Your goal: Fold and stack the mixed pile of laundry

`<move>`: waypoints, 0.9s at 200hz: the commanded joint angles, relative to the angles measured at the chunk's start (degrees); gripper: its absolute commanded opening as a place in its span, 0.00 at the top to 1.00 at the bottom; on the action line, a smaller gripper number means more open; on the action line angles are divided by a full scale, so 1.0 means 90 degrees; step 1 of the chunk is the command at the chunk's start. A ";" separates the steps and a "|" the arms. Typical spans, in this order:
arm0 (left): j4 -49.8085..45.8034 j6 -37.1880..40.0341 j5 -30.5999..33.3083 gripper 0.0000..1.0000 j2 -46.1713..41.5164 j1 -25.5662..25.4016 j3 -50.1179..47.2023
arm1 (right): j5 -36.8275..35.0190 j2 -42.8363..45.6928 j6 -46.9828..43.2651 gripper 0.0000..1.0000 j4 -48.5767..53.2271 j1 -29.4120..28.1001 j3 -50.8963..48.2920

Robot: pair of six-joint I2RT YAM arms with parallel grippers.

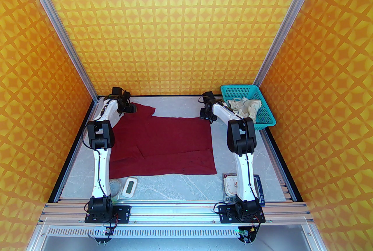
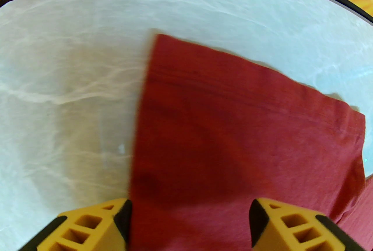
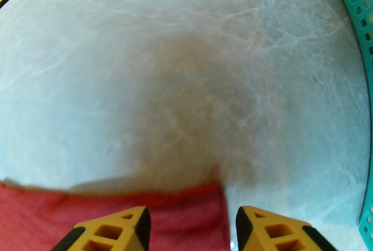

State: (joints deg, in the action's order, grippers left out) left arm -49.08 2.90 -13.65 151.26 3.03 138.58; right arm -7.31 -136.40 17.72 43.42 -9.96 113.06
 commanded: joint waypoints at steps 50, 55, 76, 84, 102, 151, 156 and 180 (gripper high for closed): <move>0.0163 -0.0107 -0.0761 0.57 0.0288 -0.0024 0.0256 | 0.0266 -0.0664 0.0161 0.57 0.0514 0.0069 0.0817; 0.0195 -0.0107 -0.0814 0.60 0.0284 -0.0019 0.0256 | 0.0262 -0.0698 0.0170 0.58 0.0526 0.0072 0.0871; 0.0295 -0.0113 -0.0876 0.74 0.0249 -0.0023 0.0256 | 0.0273 -0.0832 0.0194 0.64 0.0619 0.0071 0.1105; 0.0330 -0.0116 -0.0886 0.79 0.0216 -0.0024 0.0248 | 0.0265 -0.0858 0.0199 0.66 0.0662 0.0071 0.1174; 0.0499 -0.0160 -0.0876 0.89 0.0042 -0.0005 0.0094 | 0.0311 -0.0860 0.0219 0.72 0.0654 0.0071 0.1197; 0.0948 -0.0186 -0.0876 1.00 -0.0623 0.0073 -0.0565 | 0.0309 -0.0653 0.0146 0.88 0.0669 0.0071 0.1077; 0.0949 -0.0168 -0.0876 1.00 -0.0669 0.0081 -0.0595 | 0.0304 -0.0622 0.0141 0.89 0.0672 0.0072 0.1059; 0.0999 -0.0093 -0.0876 1.00 -0.0908 0.0102 -0.0804 | 0.0282 -0.0404 0.0113 0.93 0.0578 0.0076 0.0882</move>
State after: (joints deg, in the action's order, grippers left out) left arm -42.30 1.19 -20.14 148.77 3.33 132.94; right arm -4.69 -142.17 19.20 48.14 -9.28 122.41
